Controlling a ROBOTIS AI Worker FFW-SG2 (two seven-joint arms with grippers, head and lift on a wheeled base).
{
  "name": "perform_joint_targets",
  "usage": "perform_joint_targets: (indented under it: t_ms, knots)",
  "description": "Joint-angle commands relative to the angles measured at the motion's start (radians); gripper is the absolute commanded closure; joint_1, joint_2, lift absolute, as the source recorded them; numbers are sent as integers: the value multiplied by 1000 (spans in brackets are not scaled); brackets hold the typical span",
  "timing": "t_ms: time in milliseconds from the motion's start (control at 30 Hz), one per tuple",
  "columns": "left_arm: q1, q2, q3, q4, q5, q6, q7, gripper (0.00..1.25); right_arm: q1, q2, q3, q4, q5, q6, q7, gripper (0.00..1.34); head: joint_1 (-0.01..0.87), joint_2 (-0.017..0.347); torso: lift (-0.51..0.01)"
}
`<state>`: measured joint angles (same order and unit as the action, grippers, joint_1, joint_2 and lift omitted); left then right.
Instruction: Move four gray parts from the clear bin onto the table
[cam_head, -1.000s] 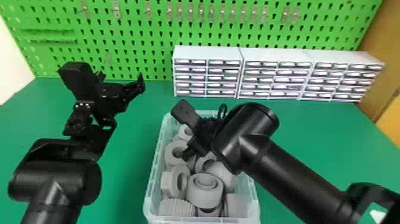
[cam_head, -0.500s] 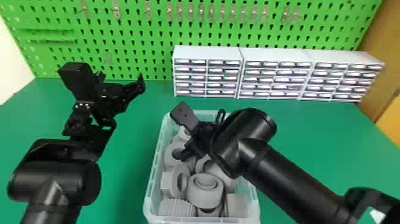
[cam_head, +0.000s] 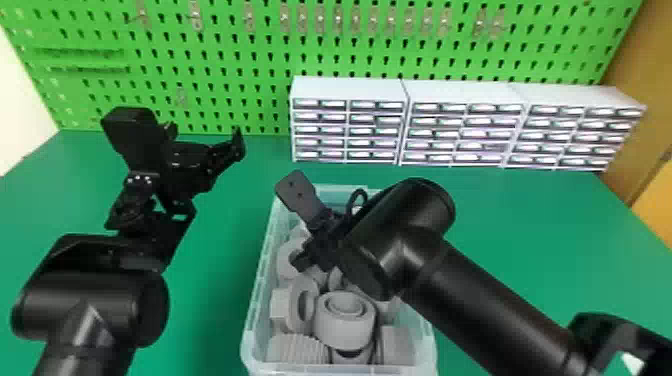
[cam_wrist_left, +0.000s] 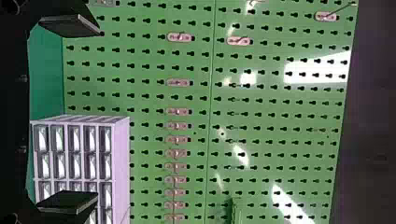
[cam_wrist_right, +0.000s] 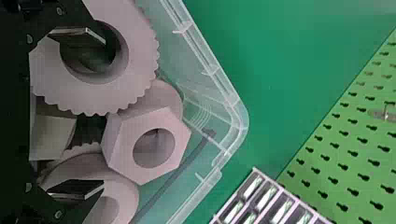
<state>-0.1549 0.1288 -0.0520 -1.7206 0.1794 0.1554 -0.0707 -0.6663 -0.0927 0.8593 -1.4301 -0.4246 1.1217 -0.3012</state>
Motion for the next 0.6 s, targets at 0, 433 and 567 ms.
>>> perform_joint_targets:
  t_ms: [0,433,567]
  knots:
    - [2,2,-2,-1,0,3,-1,59,8,-4,1,-30,-59,30,-45,220,686,26,-50]
    - [2,2,1,-1,0,4,-1,58,40,-19,-29,-46,3,20,-50,220,686,26,-50]
    - [2,2,1,1,0,4,-1,58,42,-19,-51,-46,15,3,-50,220,686,26,-50]
